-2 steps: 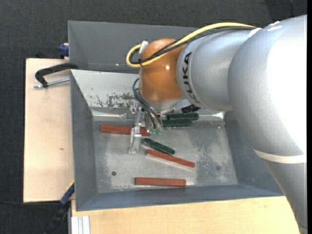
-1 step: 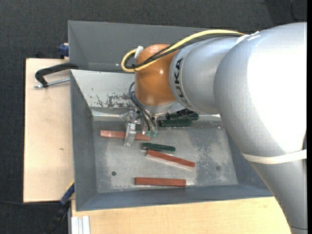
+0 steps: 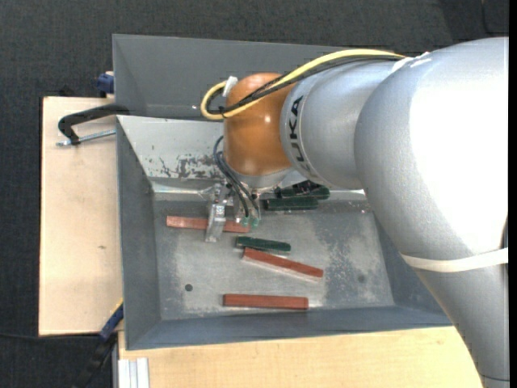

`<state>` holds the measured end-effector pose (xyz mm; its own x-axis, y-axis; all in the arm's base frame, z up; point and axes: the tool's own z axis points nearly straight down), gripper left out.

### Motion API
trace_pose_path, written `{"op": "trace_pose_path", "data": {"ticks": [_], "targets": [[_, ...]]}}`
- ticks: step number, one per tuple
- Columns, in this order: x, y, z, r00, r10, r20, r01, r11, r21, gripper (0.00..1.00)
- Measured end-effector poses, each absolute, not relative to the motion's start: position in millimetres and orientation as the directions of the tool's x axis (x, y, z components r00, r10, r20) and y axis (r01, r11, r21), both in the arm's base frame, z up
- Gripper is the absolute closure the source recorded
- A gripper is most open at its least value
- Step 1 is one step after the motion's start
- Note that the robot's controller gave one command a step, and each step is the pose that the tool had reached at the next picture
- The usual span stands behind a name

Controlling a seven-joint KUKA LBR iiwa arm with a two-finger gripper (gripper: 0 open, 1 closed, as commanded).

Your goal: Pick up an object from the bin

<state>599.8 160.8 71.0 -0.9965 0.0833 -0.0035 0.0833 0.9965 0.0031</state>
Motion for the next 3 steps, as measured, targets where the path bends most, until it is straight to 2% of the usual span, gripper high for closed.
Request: {"op": "trace_pose_path", "data": {"ticks": [1, 2, 3], "targets": [[564.1, 160, 192, -0.995, 0.101, -0.004, 0.101, 0.995, 0.003, 1.0], [564.1, 159, 192, -0.995, 0.101, -0.004, 0.101, 0.995, 0.003, 1.0], [571.1, 169, 218, -0.995, 0.104, -0.003, 0.104, 0.995, 0.002, 1.0]]}}
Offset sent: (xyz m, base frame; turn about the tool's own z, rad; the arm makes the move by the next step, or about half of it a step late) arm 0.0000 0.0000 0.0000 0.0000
